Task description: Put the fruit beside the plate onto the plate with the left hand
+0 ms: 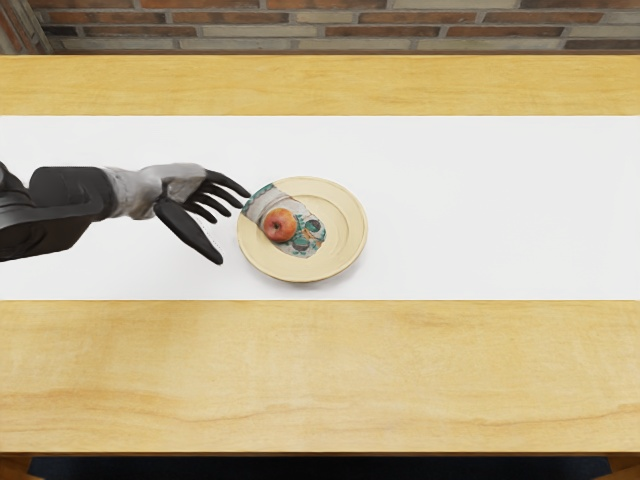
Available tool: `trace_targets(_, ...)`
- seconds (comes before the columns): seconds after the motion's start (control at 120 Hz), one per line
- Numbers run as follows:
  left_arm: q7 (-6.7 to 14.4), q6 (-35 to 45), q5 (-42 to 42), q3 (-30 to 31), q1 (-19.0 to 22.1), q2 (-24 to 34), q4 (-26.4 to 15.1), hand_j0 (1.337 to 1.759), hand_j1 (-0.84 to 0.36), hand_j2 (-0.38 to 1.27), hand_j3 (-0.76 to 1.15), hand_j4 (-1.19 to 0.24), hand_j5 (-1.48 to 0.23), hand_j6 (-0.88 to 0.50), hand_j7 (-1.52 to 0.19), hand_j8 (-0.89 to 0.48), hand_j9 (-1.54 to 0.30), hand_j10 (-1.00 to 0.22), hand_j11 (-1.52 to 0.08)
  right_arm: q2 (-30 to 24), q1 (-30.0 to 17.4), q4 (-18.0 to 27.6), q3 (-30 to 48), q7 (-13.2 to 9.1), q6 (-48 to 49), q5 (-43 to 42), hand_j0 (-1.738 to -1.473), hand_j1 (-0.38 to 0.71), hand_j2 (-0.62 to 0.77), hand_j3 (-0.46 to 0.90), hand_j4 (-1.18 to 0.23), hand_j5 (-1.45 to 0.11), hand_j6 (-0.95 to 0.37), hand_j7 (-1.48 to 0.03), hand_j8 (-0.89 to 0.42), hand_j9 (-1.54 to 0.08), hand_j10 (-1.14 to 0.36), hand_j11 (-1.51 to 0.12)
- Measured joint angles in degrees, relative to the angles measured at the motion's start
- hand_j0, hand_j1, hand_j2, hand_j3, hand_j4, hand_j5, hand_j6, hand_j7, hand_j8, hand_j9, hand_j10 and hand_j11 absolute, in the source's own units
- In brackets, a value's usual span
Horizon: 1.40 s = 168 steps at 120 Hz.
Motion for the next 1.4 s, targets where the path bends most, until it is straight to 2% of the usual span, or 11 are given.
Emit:
trace_targets(0.108,-0.86,-7.30,0.01,-9.00,5.75,1.64,0.21,1.658,-0.02,0.06,0.00,-0.31,-0.40,-0.31,-0.40,-0.31,-0.40,-0.31,-0.40,0.00,0.00,0.04,0.00,-0.60,0.02,0.02,-1.658,-0.30,-0.01,0.00,-0.04,-0.05,-0.04,-0.05,-0.04,-0.05,-0.04,-0.05)
trace_targets(0.167,-1.07,-11.05,0.02,-14.12,10.26,1.82,0.61,1.658,-0.02,0.06,0.00,-0.31,-0.40,-0.31,-0.40,-0.31,-0.40,-0.31,-0.40,0.00,0.00,0.05,0.00,-0.75,0.03,0.02,-1.658,-0.30,-0.01,0.00,-0.04,-0.05,-0.04,-0.05,-0.04,-0.05,-0.04,-0.05)
trace_targets(0.417,-1.33,-24.57,-0.06,-31.79,21.09,1.95,3.84,1.658,-0.02,0.06,0.00,-0.31,-0.40,-0.31,-0.40,-0.31,-0.40,-0.31,-0.40,0.00,0.00,0.06,0.00,-0.98,0.00,0.03,-1.658,-0.30,-0.01,0.00,-0.04,-0.05,-0.04,-0.05,-0.04,-0.05,-0.04,-0.05)
trace_targets(0.583,-1.35,-28.11,-0.29,-41.85,28.26,1.91,6.72,1.658,-0.02,0.06,0.00,-0.31,-0.40,-0.31,-0.40,-0.31,-0.40,-0.31,-0.40,0.00,-0.01,0.06,0.00,-1.01,-0.01,0.03,-1.658,-0.30,-0.01,0.00,-0.04,-0.05,-0.04,-0.05,-0.04,-0.05,-0.04,-0.05)
trace_targets(0.683,-1.35,-28.66,-0.87,-46.82,30.98,1.66,8.87,1.658,-0.02,0.06,0.00,-0.31,-0.40,-0.31,-0.40,-0.31,-0.40,-0.31,-0.40,0.00,-0.06,0.06,0.00,-1.02,-0.02,0.03,-1.658,-0.30,-0.01,0.00,-0.04,-0.05,-0.04,-0.05,-0.04,-0.05,-0.04,-0.05)
trace_targets(0.908,-1.35,-28.97,-3.51,-51.74,32.09,0.90,13.98,1.658,-0.02,0.06,0.00,-0.31,-0.40,-0.31,-0.40,-0.31,-0.40,-0.31,-0.40,0.00,-0.08,0.06,0.00,-1.02,-0.01,0.03,-1.658,-0.30,-0.01,0.00,-0.04,-0.05,-0.04,-0.05,-0.04,-0.05,-0.04,-0.05)
trace_targets(1.092,-1.35,-29.00,-5.06,-52.12,31.94,0.69,16.23,1.658,-0.02,0.06,0.00,-0.31,-0.40,-0.31,-0.40,-0.31,-0.40,-0.31,-0.40,0.00,-0.09,0.06,0.00,-1.02,-0.01,0.03,-1.658,-0.30,-0.01,0.00,-0.04,-0.05,-0.04,-0.05,-0.04,-0.05,-0.04,-0.05)
trace_targets(1.233,-1.35,-29.00,-7.65,-52.14,31.84,-3.47,19.93,1.658,-0.02,0.06,0.00,-0.31,-0.40,-0.31,-0.40,-0.31,-0.40,-0.31,-0.40,0.00,-0.09,0.06,-0.01,-1.02,-0.01,0.03,-1.658,-0.30,-0.01,0.00,-0.04,-0.05,-0.04,-0.05,-0.04,-0.05,-0.04,-0.05)
trace_targets(1.4,-0.96,-29.01,-9.76,-51.64,31.22,-3.77,21.85,1.658,0.01,0.06,0.00,-0.29,-0.37,-0.29,-0.37,-0.29,-0.37,-0.29,-0.37,0.00,-0.09,0.08,-0.01,-1.03,-0.01,0.03,-1.658,-0.30,-0.01,0.00,-0.04,-0.05,-0.04,-0.05,-0.04,-0.05,-0.04,-0.05)
